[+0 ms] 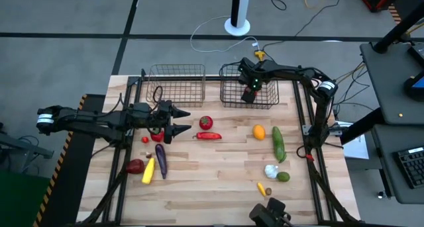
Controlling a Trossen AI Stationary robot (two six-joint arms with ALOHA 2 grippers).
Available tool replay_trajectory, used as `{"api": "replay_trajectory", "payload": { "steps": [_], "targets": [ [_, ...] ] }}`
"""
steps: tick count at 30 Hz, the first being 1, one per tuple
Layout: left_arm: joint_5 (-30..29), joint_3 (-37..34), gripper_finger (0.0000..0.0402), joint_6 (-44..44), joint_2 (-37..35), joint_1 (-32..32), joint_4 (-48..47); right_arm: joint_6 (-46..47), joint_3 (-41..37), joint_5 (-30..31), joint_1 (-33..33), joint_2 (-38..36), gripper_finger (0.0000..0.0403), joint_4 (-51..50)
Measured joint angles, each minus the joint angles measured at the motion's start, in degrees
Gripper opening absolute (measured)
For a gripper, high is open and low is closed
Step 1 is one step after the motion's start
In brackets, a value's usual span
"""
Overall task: Sort produce into baskets
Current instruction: Put the right large red tomato into the right wire basket
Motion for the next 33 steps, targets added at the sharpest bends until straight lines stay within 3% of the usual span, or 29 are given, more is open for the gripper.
{"api": "replay_trajectory", "payload": {
  "steps": [33],
  "targets": [
    [0.0, 0.0, 0.0314, 0.02, 0.0, 0.01, 0.0, 0.8, 1.02, -1.28, -0.72, -0.44, 0.0345, 1.37]
  ]
}}
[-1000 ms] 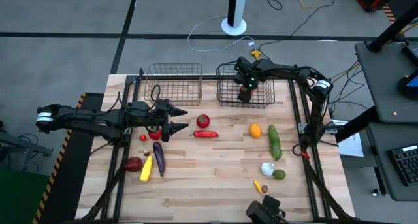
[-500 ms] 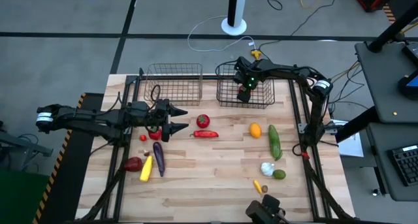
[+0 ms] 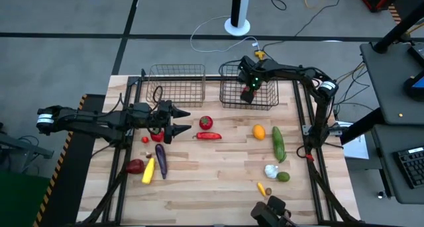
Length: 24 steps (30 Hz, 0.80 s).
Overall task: Sort produce into baskets
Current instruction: Put the right large red tomato into the right wire basket, then put the violet eggplant into the left wire basket
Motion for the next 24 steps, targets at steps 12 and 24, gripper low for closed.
{"api": "replay_trajectory", "payload": {
  "steps": [12, 24],
  "targets": [
    [0.03, 0.0, 0.0314, -0.1, 0.0, 0.0, 0.21, 6.94, 11.07, 1.05, 2.04, -2.77, 0.0345, -7.68],
    [0.57, 0.02, 0.0314, -4.15, 2.38, -0.78, 0.37, 13.96, 3.07, 1.76, 17.64, -23.7, 0.0345, 3.92]
  ]
}}
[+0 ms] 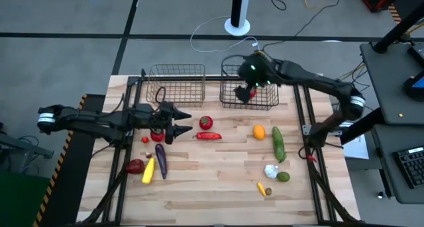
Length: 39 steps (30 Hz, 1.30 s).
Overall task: Sort produce into baskets
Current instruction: Put the violet eggplant into the left wire basket
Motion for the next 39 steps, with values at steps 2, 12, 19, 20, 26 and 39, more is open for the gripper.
{"api": "replay_trajectory", "payload": {
  "steps": [2, 12, 19, 20, 26, 39],
  "targets": [
    [0.0, 0.0, 0.0314, -1.85, 0.94, -0.53, 0.02, 1.3, -3.04, 1.88, 3.83, -3.54, 0.0345, 4.01],
    [-4.62, 5.84, 0.0314, -13.7, 7.64, -10.28, -12.34, 6.7, -15.32, 14.03, 17.62, -11.76, 0.0345, 14.85],
    [-18.73, 22.28, 0.0314, -25.26, 16.84, -19.79, -45.45, 8.07, -18.85, 14.76, 19.65, -11.29, 0.0345, 17.39],
    [-18.94, 24.23, 0.0314, -27.41, 18.1, -20.22, -49.34, 7.91, -19.4, 14.74, 19.65, -11.27, 0.0345, 18.05],
    [-10.98, 31.01, 0.0314, -41.96, 24.32, -22.58, -63.56, 6.62, -20.79, 14.7, 19.65, -11.31, 0.0345, 18.82],
    [-4.98, 33.47, 0.0314, -64.99, 30.73, -29.71, -84.88, 5.67, -20.98, 14.61, 20.29, -11.31, 0.0345, 18.82]
  ]
}}
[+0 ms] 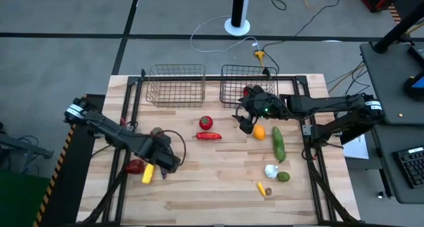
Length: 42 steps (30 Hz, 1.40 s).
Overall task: Sort produce into baskets
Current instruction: Put the violet eggplant into the left wire basket
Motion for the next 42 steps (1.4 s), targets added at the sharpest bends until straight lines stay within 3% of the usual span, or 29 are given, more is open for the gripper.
{"api": "replay_trajectory", "payload": {
  "steps": [25, 37, 42],
  "targets": [
    [-2.61, -9.25, 0.0314, -2.94, 5.93, -0.05, 9.55, -0.61, 0.0, 0.0, 0.09, 0.0, 0.0345, 0.0],
    [-2.87, -9.58, 0.0313, -1.08, 9.58, -0.05, 12.56, -0.44, -0.02, 0.0, 0.09, 0.0, 0.0345, 0.0],
    [-2.54, -9.58, 0.0294, -0.79, 9.61, -0.05, 12.89, -0.44, -0.08, 0.0, 0.09, 0.0, 0.0345, 0.0]
  ]
}}
